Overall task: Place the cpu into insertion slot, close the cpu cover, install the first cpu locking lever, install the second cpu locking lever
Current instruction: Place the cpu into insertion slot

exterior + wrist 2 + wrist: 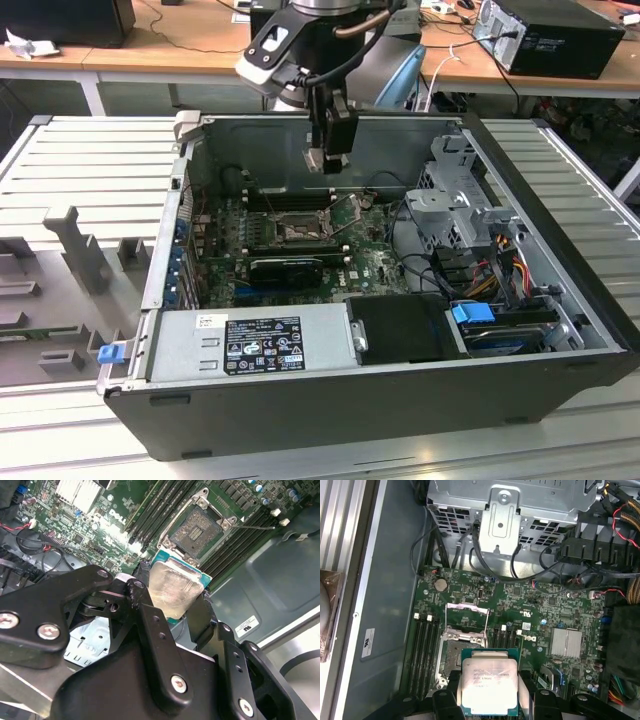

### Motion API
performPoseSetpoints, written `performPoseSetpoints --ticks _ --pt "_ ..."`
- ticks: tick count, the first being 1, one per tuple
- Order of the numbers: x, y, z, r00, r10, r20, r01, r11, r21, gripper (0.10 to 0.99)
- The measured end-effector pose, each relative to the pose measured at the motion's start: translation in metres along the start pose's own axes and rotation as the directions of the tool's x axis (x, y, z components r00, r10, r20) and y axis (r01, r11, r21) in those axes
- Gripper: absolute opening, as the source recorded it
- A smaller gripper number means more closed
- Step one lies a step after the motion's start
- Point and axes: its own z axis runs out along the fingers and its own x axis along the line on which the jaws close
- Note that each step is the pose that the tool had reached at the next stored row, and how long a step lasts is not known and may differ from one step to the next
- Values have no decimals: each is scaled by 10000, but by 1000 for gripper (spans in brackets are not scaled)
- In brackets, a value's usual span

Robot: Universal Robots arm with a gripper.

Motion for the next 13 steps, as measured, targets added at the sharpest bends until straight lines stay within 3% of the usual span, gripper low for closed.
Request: performPoseSetpoints --ticks 13 --pt "-1 -12 117 9996 276 40 -276 9996 1 537"
